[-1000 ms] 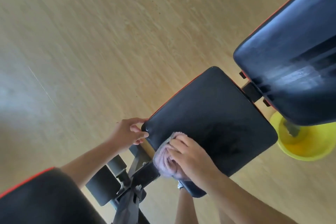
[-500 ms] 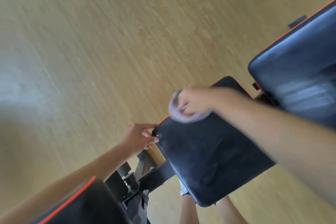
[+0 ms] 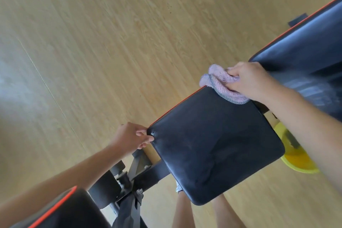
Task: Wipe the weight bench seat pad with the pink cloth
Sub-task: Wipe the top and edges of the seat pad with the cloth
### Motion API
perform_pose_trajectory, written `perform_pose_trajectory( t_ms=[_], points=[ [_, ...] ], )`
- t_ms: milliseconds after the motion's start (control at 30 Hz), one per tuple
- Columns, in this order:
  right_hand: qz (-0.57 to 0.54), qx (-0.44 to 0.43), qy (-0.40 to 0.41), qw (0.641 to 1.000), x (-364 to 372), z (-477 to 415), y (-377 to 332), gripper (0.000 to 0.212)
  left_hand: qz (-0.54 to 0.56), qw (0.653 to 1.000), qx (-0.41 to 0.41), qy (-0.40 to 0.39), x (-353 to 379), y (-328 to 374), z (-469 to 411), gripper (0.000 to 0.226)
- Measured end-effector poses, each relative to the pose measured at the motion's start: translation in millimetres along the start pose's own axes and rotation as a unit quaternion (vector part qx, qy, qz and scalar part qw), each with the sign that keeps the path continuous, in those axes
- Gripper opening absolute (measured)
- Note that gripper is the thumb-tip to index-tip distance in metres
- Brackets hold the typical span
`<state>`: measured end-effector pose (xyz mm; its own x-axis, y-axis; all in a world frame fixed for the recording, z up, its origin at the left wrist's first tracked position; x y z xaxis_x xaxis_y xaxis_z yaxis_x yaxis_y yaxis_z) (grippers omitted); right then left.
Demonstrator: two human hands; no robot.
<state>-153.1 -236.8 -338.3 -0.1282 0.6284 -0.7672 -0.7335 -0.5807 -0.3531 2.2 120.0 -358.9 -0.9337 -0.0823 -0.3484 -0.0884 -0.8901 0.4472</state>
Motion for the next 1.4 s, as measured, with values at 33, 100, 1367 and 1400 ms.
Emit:
perform_pose_trajectory(
  t_ms=[33, 100, 1367, 1400],
  points=[
    [-0.003, 0.041, 0.017, 0.999, 0.3, 8.7, 10.0, 0.038, -0.004, 1.0, 0.001, 0.0, 0.7, 0.7, -0.4, 0.009],
    [-0.012, 0.096, 0.055, 0.994, 9.9, 42.8, 34.8, 0.043, -0.011, 1.0, 0.0, 0.0, -0.1, 0.5, -2.4, 0.009],
    [-0.658, 0.586, -0.093, 0.464, 239.8, 293.4, -91.5, 0.038, -0.061, 0.998, 0.005, -0.004, 0.7, 10.5, 0.3, 0.013],
    [-0.672, 0.555, -0.123, 0.474, 240.8, 285.5, -106.3, 0.037, -0.06, 0.998, 0.006, -0.003, 1.1, 11.6, 1.4, 0.013]
  ],
)
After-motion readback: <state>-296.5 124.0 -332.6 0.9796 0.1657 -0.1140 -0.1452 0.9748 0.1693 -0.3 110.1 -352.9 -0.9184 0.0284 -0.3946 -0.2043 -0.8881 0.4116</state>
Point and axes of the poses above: each hand's wrist, its own z-axis away from the middle knuckle, its own x-axis out of the palm, y = z × x, the point moved 3 cm from there along -z, towards the middle knuckle, and after that the axes turned 3 degrees about x, right-handed, at the moved point
